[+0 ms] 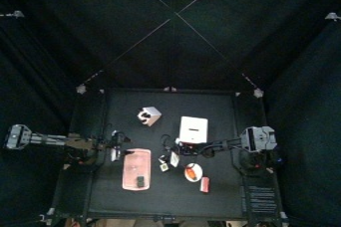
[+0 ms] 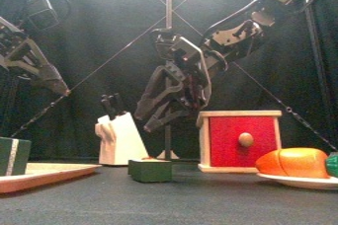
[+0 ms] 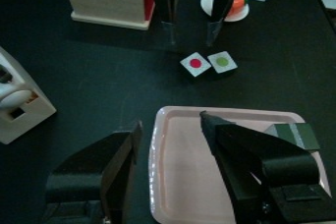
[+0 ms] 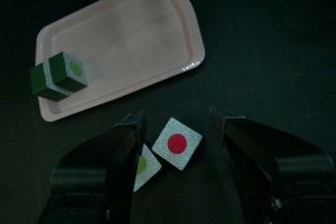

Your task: Grab sushi piece from plate

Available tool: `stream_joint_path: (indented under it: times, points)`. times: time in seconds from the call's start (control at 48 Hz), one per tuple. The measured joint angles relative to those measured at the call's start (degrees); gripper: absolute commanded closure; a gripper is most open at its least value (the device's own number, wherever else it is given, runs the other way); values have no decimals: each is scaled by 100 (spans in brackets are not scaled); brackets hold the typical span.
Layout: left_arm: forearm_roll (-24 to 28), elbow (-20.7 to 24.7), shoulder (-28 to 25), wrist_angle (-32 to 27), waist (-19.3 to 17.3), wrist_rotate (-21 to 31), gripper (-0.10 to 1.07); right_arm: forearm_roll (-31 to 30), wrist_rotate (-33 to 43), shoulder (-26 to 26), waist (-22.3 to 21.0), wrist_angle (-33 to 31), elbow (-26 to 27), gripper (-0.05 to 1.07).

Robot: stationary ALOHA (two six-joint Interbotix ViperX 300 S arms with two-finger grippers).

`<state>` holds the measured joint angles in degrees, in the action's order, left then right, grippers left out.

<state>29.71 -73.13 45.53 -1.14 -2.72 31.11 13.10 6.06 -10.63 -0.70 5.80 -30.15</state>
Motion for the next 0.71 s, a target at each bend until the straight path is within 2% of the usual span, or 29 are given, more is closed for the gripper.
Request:
stream_joint_path:
  times: [0.271, 0.5, 0.708]
  points:
    - [-9, 0, 0, 0, 0, 0, 11, -439, 9, -281, 290, -123, 475, 15]
    - [0, -9, 9, 0, -9, 0, 11, -791, 0, -729, 694, -571, 1213, 15]
    - [-9, 0, 0, 0, 0, -9, 11, -905, 0, -1125, 879, -835, 1837, 15]
